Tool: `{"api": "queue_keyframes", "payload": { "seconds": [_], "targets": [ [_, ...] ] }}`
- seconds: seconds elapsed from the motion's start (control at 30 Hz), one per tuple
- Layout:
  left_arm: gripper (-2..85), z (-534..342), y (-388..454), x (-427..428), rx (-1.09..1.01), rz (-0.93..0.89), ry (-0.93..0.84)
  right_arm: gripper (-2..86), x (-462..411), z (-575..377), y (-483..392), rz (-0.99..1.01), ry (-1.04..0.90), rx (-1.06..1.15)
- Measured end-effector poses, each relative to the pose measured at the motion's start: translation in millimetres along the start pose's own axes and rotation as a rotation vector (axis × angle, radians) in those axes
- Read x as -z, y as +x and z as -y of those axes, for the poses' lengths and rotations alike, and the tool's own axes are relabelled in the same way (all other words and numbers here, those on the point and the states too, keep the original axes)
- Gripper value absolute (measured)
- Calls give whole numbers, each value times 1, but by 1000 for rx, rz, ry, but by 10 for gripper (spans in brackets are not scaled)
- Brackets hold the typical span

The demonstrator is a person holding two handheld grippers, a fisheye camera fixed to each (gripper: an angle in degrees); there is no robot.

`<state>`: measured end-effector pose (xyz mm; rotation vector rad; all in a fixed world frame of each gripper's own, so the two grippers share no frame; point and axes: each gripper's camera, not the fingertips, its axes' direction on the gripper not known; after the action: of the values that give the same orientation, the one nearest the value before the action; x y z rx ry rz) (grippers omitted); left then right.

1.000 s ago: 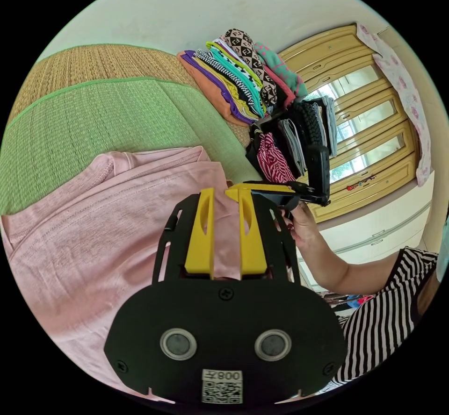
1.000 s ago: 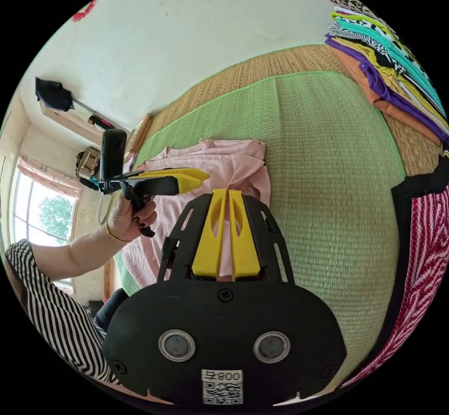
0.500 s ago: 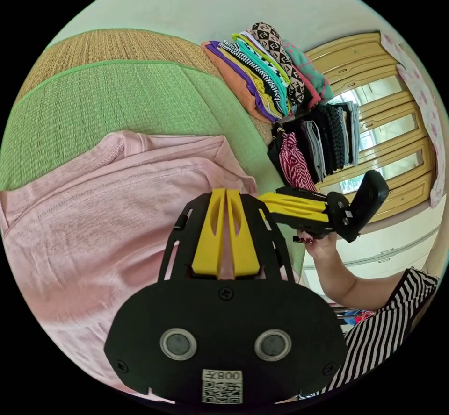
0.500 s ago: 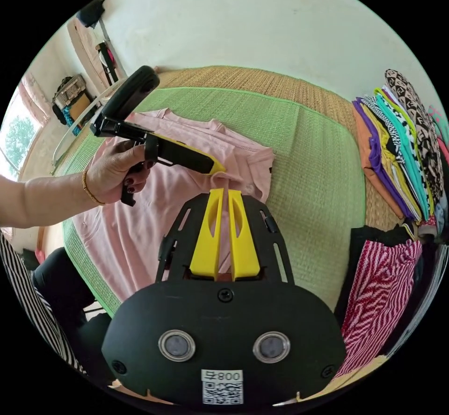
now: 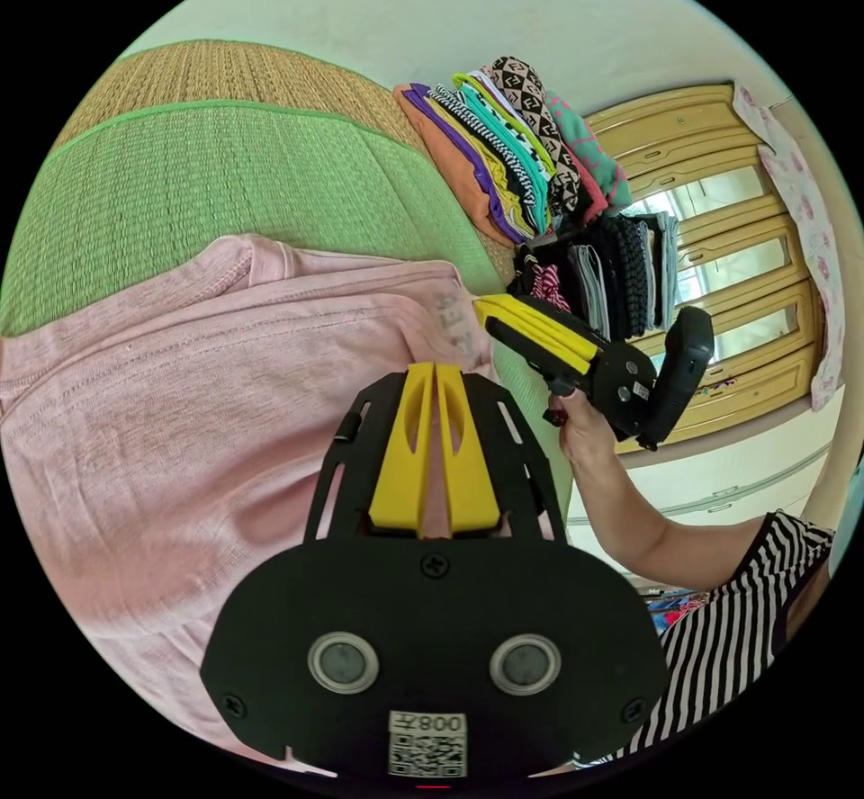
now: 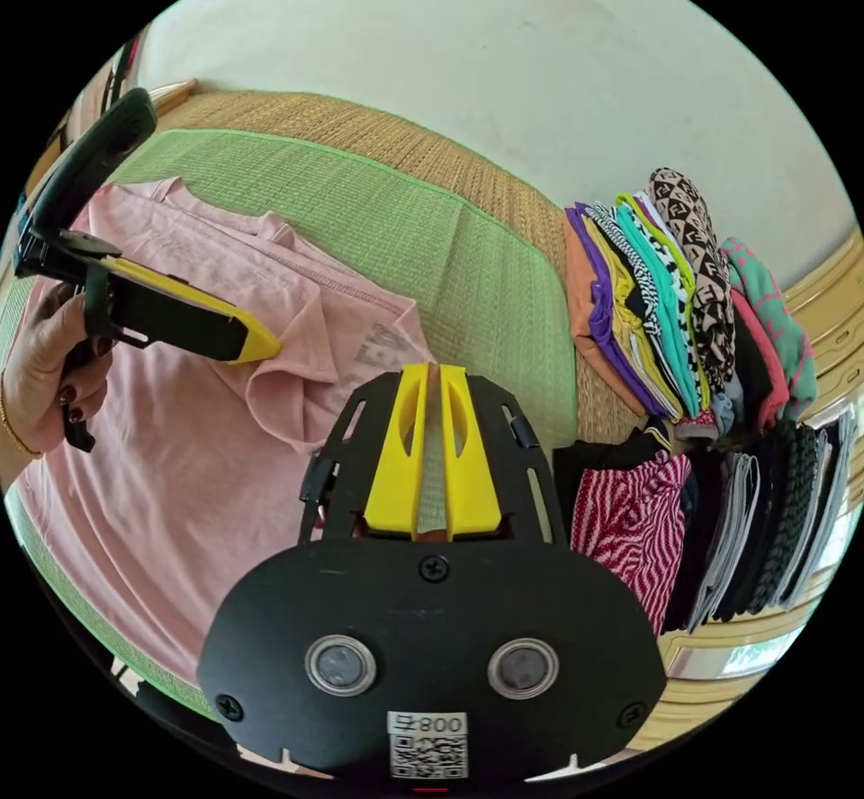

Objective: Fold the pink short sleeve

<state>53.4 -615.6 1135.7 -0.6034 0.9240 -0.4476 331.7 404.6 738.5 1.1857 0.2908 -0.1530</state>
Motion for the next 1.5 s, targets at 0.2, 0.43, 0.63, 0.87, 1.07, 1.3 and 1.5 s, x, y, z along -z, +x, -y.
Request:
{"api": "queue_keyframes", "payload": {
  "seconds": [0.2, 0.43, 0.63, 0.87, 1.07, 1.3, 1.5],
  "targets": [
    [2, 2, 2, 1, -17, -16, 3, 24, 1, -19, 60, 313, 4, -197],
    [2, -1, -1, 4, -11, 1, 5, 81, -19, -26, 75, 700, -36, -221],
    [2, -9, -4, 6, -12, 24, -11, 79, -27, -25, 97, 781, -14, -282],
    [1, -23, -7, 10, -4, 11, -15, 77, -41, -31, 124, 971, 4, -365],
    [2, -37, -5, 16, -18, 6, -18, 38, -54, -27, 136, 1003, -23, -436],
    [2, -60, -3, 51, -44, 33, 68, 8, -29, -7, 152, 907, 13, -353],
    [1, -87, -22, 98, -12, 148, 138, 6, -25, 29, 165, 721, -42, -222]
  ]
}}
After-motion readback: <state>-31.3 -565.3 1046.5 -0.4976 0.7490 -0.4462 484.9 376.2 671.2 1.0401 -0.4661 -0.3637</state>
